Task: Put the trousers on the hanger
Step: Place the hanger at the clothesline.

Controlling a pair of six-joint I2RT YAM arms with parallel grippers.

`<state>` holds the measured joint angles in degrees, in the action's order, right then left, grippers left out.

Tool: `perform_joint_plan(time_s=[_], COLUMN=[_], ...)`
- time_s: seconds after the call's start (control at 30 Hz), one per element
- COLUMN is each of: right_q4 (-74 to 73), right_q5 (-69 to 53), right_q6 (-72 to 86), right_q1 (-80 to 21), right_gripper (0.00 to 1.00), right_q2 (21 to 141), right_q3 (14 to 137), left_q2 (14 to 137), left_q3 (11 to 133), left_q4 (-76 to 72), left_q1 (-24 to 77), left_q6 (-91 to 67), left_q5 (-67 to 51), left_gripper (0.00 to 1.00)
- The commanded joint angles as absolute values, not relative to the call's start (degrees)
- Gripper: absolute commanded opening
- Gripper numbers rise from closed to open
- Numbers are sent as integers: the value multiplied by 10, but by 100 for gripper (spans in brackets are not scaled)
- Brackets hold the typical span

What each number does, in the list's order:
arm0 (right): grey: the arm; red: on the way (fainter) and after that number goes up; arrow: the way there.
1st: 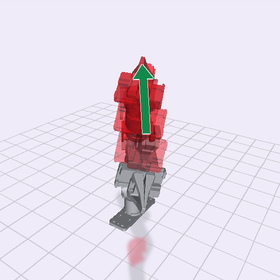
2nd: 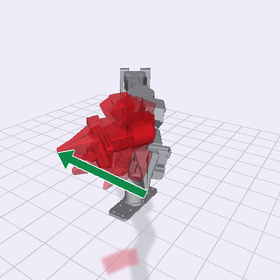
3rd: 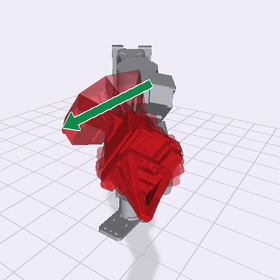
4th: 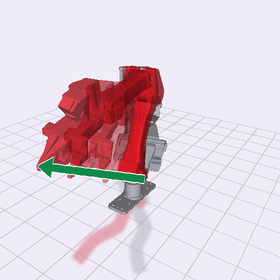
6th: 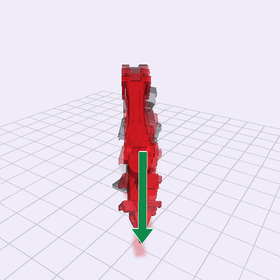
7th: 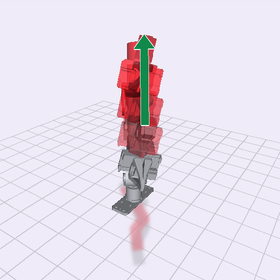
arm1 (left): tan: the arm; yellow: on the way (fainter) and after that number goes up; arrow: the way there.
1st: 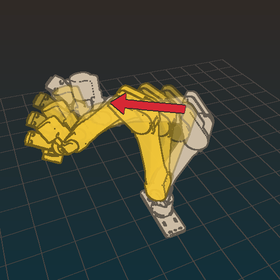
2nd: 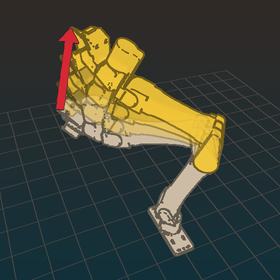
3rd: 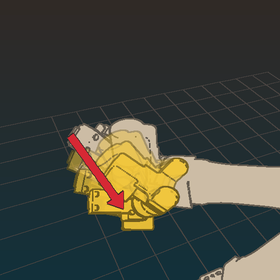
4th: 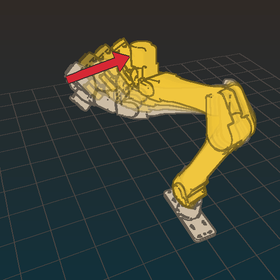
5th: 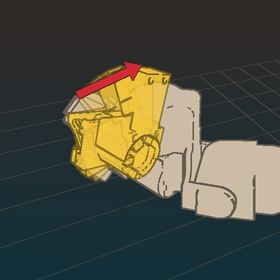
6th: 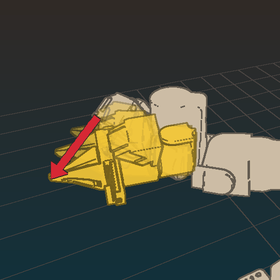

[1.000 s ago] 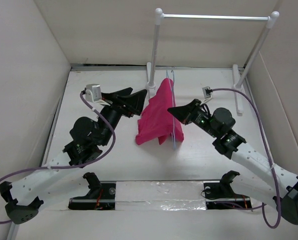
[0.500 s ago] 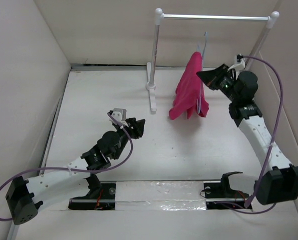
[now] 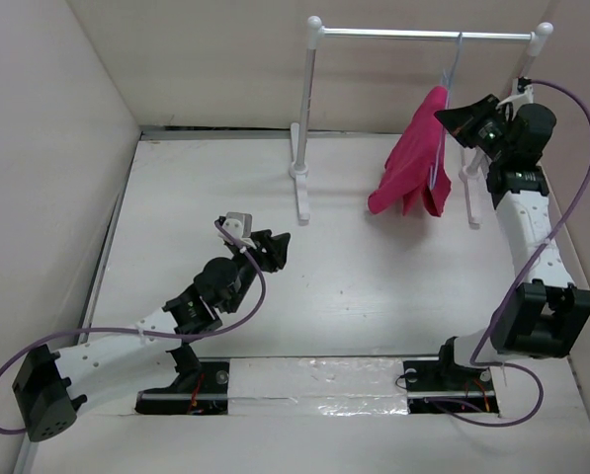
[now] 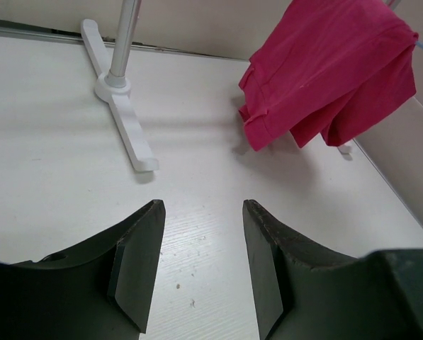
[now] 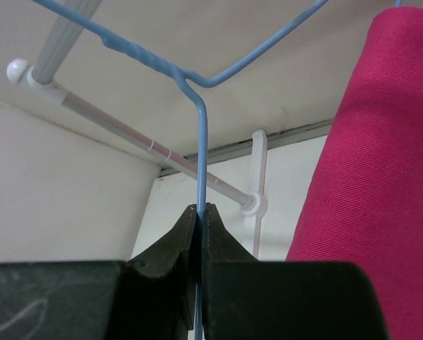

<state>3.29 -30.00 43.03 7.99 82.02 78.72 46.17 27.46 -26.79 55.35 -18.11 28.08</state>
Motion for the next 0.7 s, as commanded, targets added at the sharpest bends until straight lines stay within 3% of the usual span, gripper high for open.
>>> perform_joint_plan(time_s=[0.0, 0.67], right_q4=[163, 68], right_q5=[-360, -404], right_q6=[458, 477], right_q1=[110, 204], right_gripper=[0, 0], right_q2=[816, 998], right_q3=[858, 1078], left_q2=[462, 471], left_q3=[294, 304], left_q4=[-301, -287], left_q1=[551, 551], left_q6=[-177, -177], left_q5=[279, 286], left_gripper=[46, 47])
